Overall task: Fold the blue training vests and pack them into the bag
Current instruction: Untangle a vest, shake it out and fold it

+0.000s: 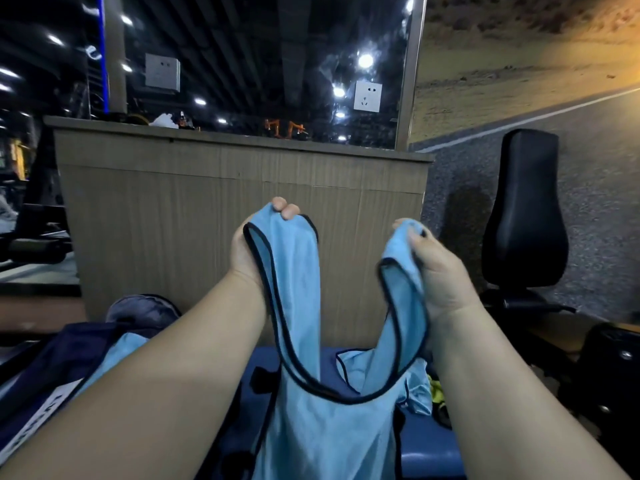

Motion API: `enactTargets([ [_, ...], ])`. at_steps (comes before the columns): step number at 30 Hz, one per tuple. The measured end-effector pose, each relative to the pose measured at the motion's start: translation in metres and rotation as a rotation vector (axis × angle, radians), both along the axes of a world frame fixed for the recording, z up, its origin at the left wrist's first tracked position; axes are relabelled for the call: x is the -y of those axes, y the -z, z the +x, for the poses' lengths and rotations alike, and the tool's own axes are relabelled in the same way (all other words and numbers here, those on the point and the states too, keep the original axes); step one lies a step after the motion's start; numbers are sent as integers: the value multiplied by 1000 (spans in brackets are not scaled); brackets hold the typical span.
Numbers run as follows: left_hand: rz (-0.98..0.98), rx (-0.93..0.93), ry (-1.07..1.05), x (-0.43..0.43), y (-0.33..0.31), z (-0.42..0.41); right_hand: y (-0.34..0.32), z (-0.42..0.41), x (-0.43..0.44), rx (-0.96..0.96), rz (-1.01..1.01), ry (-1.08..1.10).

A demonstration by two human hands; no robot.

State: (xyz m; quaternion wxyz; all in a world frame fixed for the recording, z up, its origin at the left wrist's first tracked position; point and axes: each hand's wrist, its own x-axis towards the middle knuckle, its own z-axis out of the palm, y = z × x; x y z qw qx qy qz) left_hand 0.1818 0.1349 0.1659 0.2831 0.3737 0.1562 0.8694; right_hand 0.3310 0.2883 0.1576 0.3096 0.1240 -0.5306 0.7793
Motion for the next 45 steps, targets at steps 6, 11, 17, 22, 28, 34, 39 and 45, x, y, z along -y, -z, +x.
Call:
enactTargets([
  [6, -256, -59, 116, -27, 9, 27, 11, -26, 24, 38, 397, 240],
  [11, -393, -112, 106, -31, 17, 27, 11, -34, 23, 34, 653, 425],
  [17, -520, -139, 13, -25, 17, 25, 11, -37, 25, 36, 597, 535],
  [22, -535, -186, -72, -20, 21, 23, 16, -39, 22, 84, 599, 599],
  [28, -606, -263, -145, -18, 27, 20, 23, -51, 13, 406, 899, 874],
  [34, -804, -470, -283, -21, 67, 1, 16, -52, 10, 170, 738, 920],
  [39, -979, -688, -364, -28, 99, 0, 12, -45, 7, 58, 651, 811],
  [45, -979, -675, -383, -23, 107, -6, 13, -39, -13, 30, 621, 808],
])
